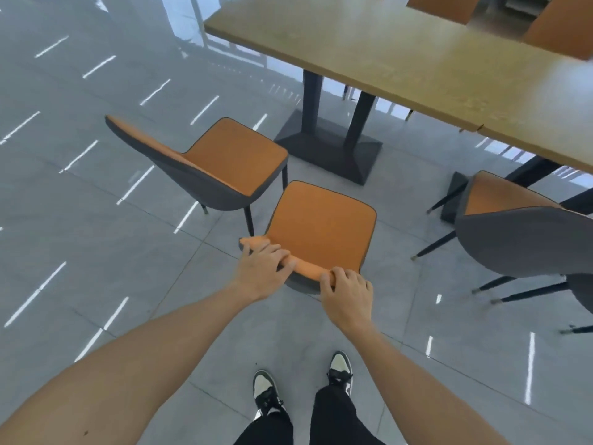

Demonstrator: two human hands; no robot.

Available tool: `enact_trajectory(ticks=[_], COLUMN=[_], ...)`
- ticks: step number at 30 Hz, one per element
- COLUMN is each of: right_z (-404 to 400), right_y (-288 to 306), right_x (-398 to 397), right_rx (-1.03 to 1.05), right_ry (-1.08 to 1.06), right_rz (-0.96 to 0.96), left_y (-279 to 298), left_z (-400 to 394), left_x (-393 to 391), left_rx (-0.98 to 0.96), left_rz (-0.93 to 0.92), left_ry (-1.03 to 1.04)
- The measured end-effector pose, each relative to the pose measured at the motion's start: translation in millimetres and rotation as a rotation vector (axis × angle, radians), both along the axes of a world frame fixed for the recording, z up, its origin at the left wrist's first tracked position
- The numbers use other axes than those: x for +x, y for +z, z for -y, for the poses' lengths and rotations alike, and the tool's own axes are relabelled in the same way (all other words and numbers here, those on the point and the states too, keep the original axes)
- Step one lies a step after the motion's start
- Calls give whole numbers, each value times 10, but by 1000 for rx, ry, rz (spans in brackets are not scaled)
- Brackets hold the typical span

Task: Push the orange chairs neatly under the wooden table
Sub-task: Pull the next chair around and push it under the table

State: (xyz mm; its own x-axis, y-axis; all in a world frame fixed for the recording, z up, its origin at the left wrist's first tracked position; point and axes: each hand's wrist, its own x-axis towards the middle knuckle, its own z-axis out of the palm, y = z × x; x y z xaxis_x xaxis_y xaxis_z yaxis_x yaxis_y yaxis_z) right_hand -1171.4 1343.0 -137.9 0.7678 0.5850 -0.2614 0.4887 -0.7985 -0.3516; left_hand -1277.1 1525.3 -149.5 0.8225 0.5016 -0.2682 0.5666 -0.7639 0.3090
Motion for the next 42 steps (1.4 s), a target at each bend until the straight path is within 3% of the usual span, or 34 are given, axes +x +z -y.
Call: enact_trajectory(ticks=[5, 10, 17, 31, 42], right_z=[-140, -322, -733, -1669, -2260], right_y=[-133, -406, -402, -326, -337], right_x=[94, 278, 761, 3012, 3621], right_rx=[-53, 136, 213, 148, 112], right_ry=[-67, -114, -119, -156, -190], right_rz=[36, 218, 333, 317, 300], left_y=[-97, -250, -201, -285, -247], left_z=[-147, -423, -851, -1764, -2415], left_x=[222, 469, 959, 3208, 3939], left_rx=[126, 200, 208, 116, 208], left_rz=[-51, 76, 162, 116, 162], left_ry=[-64, -163, -198, -202, -263])
